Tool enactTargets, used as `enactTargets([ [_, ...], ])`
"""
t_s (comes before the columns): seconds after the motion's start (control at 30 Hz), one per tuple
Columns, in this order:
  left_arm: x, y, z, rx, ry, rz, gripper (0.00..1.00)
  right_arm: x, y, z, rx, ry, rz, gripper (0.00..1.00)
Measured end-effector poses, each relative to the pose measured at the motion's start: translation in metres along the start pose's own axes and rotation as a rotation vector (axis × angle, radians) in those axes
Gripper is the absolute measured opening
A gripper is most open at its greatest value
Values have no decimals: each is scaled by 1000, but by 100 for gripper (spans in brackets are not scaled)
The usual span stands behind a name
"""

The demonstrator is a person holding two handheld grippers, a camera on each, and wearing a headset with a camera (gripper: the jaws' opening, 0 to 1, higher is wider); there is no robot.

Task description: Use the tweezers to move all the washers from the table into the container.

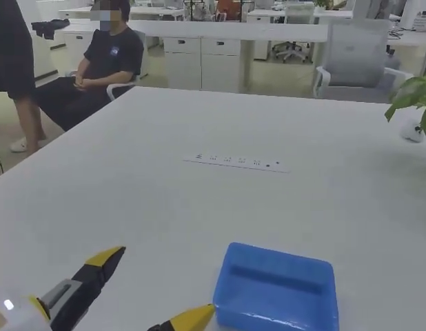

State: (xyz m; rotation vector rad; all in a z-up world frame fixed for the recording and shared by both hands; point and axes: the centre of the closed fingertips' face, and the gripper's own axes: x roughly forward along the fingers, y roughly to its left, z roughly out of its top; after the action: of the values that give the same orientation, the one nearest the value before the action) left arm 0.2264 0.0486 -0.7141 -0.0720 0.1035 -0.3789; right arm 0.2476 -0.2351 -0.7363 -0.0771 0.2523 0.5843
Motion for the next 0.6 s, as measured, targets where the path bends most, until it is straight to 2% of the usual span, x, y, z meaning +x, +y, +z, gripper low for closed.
enactTargets([
  [0.07,0,0,2,-10,-6,-2,86,0,0,0,6,-1,0,77],
  [0.13,-1,-2,-2,-52,18,-27,85,0,0,1,10,-1,3,78],
  [0.17,-1,-3,-7,-77,50,-41,84,0,0,1,6,3,7,78],
  [0.2,-1,-5,-15,-110,108,-63,81,-1,-1,-4,-22,44,7,77],
  [0.23,-1,-9,-21,-118,150,-97,77,-2,-1,-9,-33,80,5,77],
  [0.27,-3,-15,-31,-120,221,-143,71,-1,0,-13,-47,113,14,78],
  [0.3,-3,-15,-36,-97,254,-155,64,-1,2,-16,-53,136,26,77],
  [0.33,-4,-19,-45,-35,318,-203,59,-1,3,-21,-61,169,26,76],
  [0.4,-6,-28,-63,25,444,-271,53,0,7,-26,-86,209,52,69],
  [0.43,-6,-31,-67,58,470,-300,52,1,8,-29,-96,229,60,64],
  [0.5,-8,-41,-79,108,532,-384,50,3,17,-30,-96,236,109,53],
  [0.53,-10,-43,-85,113,575,-406,48,4,17,-32,-100,245,105,51],
  [0.6,-13,-52,-97,135,640,-485,43,6,20,-39,-126,272,127,49],
])
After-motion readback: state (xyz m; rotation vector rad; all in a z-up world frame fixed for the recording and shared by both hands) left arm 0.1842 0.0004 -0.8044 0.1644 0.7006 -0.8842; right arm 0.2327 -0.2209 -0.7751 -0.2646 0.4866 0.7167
